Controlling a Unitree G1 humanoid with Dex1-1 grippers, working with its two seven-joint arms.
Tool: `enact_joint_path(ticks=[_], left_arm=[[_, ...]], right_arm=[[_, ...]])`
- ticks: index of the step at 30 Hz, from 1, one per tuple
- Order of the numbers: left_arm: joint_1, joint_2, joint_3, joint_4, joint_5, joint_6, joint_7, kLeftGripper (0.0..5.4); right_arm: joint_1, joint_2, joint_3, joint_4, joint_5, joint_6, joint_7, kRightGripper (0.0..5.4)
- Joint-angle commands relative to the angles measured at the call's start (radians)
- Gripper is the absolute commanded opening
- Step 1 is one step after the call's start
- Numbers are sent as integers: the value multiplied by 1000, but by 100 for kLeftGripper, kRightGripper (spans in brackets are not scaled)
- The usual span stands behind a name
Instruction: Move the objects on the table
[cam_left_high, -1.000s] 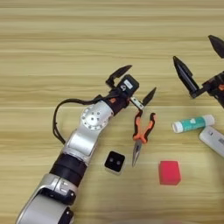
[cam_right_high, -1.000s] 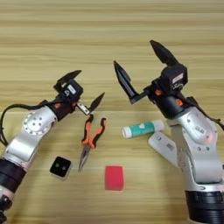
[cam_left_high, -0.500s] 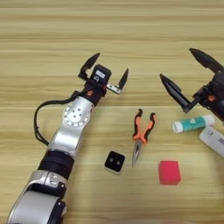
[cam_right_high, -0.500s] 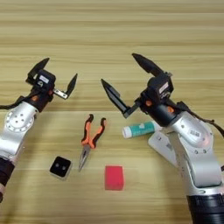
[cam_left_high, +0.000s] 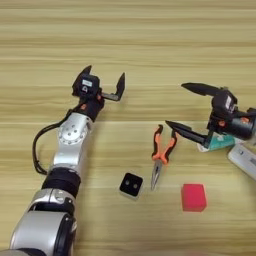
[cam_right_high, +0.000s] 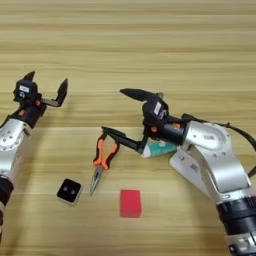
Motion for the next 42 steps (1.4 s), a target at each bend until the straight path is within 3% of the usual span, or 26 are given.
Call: enact_joint_path(ticks=[1, 6, 16, 26, 35, 42], left_arm=[[-21, 0, 0, 47, 31, -70, 25, 538], [-29, -12, 11, 74, 26, -123, 35, 538], [-26, -27, 20, 65, 22, -171, 51, 538], [-18, -26, 17, 76, 46, -203, 82, 538], [38, -24, 32, -9, 18, -256, 76, 538], [25, -33, 37, 4, 22, -267, 89, 538]], right_arm=[[-69, 16, 44, 66, -52, 96, -22, 540], [-74, 65, 67, 55, -82, 201, -103, 540], [32, 120, 140, 2, -119, 342, -186, 540], [67, 159, 175, 14, -160, 385, -249, 540], [56, 195, 189, 42, -186, 410, -288, 540], [39, 230, 169, 34, -195, 447, -347, 540]])
